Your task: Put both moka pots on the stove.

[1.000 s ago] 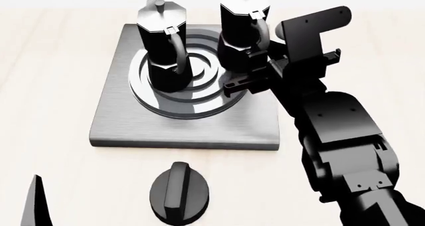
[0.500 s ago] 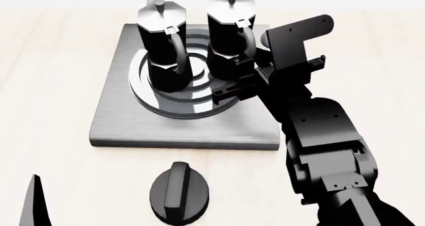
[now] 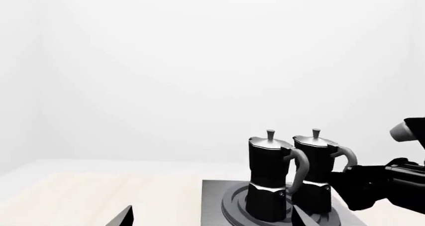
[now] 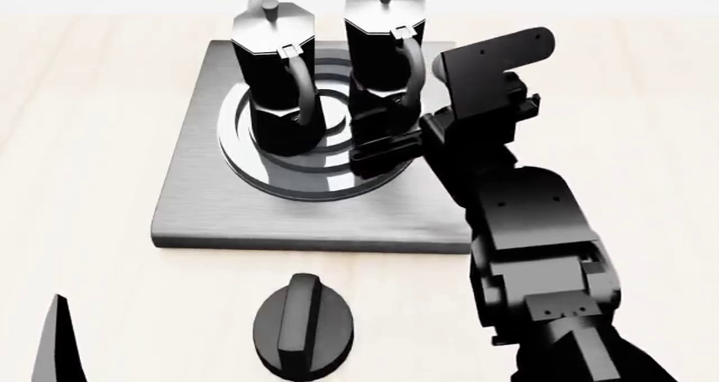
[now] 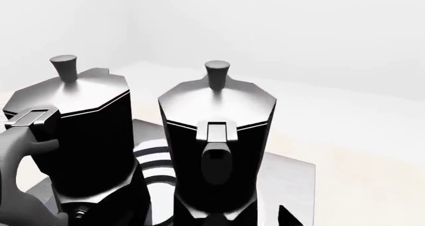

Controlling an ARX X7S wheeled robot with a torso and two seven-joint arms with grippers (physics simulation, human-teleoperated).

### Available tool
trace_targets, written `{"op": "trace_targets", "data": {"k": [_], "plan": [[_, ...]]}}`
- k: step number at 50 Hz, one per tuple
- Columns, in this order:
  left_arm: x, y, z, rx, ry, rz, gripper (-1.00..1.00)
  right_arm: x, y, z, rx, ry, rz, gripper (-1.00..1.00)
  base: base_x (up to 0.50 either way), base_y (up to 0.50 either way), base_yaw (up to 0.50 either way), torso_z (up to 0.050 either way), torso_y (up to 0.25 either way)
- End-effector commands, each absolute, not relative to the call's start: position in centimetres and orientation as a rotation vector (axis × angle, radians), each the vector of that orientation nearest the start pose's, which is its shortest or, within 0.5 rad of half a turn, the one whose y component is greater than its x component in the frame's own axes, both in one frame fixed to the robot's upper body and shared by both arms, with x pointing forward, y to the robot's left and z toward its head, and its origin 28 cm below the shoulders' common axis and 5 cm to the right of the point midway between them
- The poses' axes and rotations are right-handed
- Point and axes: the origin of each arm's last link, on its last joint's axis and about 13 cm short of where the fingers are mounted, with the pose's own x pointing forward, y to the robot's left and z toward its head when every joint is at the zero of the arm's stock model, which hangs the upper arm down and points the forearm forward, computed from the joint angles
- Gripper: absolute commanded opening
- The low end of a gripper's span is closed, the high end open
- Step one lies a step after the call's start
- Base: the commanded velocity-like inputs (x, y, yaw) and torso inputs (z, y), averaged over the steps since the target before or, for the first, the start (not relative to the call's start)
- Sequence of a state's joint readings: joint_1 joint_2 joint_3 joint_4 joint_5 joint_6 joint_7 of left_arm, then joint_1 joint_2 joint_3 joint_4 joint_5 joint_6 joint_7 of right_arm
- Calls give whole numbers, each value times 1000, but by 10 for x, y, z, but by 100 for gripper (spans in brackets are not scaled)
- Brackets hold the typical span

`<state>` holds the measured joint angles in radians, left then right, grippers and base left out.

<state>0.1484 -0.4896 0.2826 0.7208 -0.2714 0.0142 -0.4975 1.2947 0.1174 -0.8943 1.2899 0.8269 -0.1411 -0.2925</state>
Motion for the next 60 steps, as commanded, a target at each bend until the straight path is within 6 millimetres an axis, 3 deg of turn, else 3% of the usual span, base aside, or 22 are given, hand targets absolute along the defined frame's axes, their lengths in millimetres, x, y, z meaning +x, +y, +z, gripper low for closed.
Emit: {"op": "trace_targets", "data": {"k": [1, 13, 16, 27, 35, 46, 60], "plan": [[152, 211, 126, -45, -431, -31, 100, 430, -110, 173, -69, -39, 405, 100, 0, 0, 0, 0, 0], [152, 211, 125, -45, -430, -33, 100, 414, -112, 185, -52, -117, 405, 100, 0, 0, 0, 0, 0], [152, 211, 126, -45, -430, -31, 100, 394, -110, 200, -35, -197, 407, 100, 0, 0, 0, 0, 0], [151, 209, 126, -44, -429, -39, 100, 338, -102, 221, -11, -385, 417, 100, 0, 0, 0, 0, 0], [151, 209, 126, -44, -429, -38, 100, 307, -95, 217, -52, -470, 330, 100, 0, 0, 0, 0, 0], [150, 209, 126, -45, -430, -38, 100, 250, -90, 199, -41, -536, 319, 100, 0, 0, 0, 0, 0], [149, 207, 126, -43, -432, -45, 100, 202, -92, 175, -195, -572, 231, 100, 0, 0, 0, 0, 0]]}}
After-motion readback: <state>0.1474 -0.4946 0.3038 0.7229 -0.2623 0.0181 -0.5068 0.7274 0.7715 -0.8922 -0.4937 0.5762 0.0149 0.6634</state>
